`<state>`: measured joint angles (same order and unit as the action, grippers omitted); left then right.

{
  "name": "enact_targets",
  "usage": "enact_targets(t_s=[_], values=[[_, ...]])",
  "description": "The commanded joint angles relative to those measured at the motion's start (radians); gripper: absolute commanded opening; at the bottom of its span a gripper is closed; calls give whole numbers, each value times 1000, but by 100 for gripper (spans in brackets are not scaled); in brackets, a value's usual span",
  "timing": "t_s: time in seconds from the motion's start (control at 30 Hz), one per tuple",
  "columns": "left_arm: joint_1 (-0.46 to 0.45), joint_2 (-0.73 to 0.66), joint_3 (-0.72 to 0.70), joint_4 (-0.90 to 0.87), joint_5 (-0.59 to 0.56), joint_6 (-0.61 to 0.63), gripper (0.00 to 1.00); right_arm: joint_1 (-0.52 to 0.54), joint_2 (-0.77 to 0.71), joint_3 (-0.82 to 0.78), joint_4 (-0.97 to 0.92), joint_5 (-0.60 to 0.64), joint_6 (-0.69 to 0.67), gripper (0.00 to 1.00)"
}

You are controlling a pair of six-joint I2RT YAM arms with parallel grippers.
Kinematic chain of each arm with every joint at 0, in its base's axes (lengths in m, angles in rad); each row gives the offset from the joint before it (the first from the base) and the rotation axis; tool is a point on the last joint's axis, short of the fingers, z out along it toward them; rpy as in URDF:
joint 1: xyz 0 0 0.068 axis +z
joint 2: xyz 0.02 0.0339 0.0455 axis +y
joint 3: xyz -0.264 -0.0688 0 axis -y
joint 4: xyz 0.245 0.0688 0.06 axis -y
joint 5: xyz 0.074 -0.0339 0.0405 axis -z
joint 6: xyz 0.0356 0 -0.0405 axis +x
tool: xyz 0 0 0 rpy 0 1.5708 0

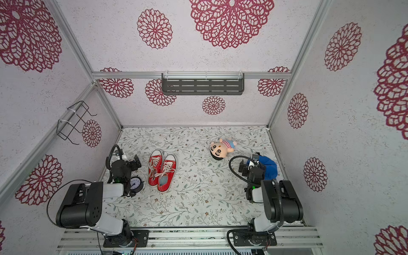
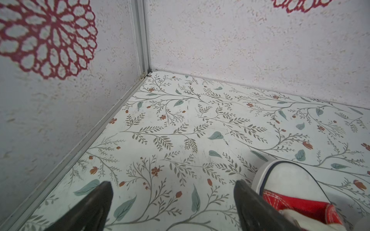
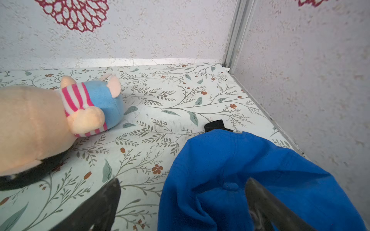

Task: Remove the insole from the shoe
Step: Pick up the shoe at the center of the board.

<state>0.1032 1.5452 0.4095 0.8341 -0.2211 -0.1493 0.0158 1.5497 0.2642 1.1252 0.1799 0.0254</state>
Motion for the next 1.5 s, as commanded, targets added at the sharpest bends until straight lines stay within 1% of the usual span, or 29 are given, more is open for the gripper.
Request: enact_targets(t_s=[0.0, 0.83, 0.9, 0.97, 1.03, 1.13, 1.17, 1.23, 1.3, 1.4, 1.47], values=[[10, 7, 18, 34, 8, 22, 97, 4, -17, 3, 45, 0, -11, 99], [16, 3, 13, 36, 16, 17, 97, 4, -20, -4, 53, -7, -12, 99], [13, -3, 1, 63, 33, 30, 97, 9, -43, -20, 70, 3, -13, 99], [2, -48, -8, 46, 31, 42, 97, 16, -129, -30, 9, 34, -9, 99], [-3, -113, 8, -38, 27, 41, 97, 16, -244, 6, -191, 60, 33, 99], [-31, -229, 80, -253, 1, 41, 97, 16, -399, 71, -471, 9, 77, 99], [-38, -258, 115, -335, -3, 14, 97, 16, -445, 83, -537, -7, 105, 99], [-47, -318, 212, -569, 13, -83, 98, 17, -540, 111, -690, -51, 168, 99], [-60, -349, 295, -742, 39, -150, 98, 18, -625, 145, -821, -109, 225, 99], [-118, -388, 361, -914, 66, -205, 99, 18, -731, 192, -988, -194, 334, 99], [-185, -399, 394, -1015, 41, -267, 99, 18, -785, 205, -1055, -267, 398, 99]])
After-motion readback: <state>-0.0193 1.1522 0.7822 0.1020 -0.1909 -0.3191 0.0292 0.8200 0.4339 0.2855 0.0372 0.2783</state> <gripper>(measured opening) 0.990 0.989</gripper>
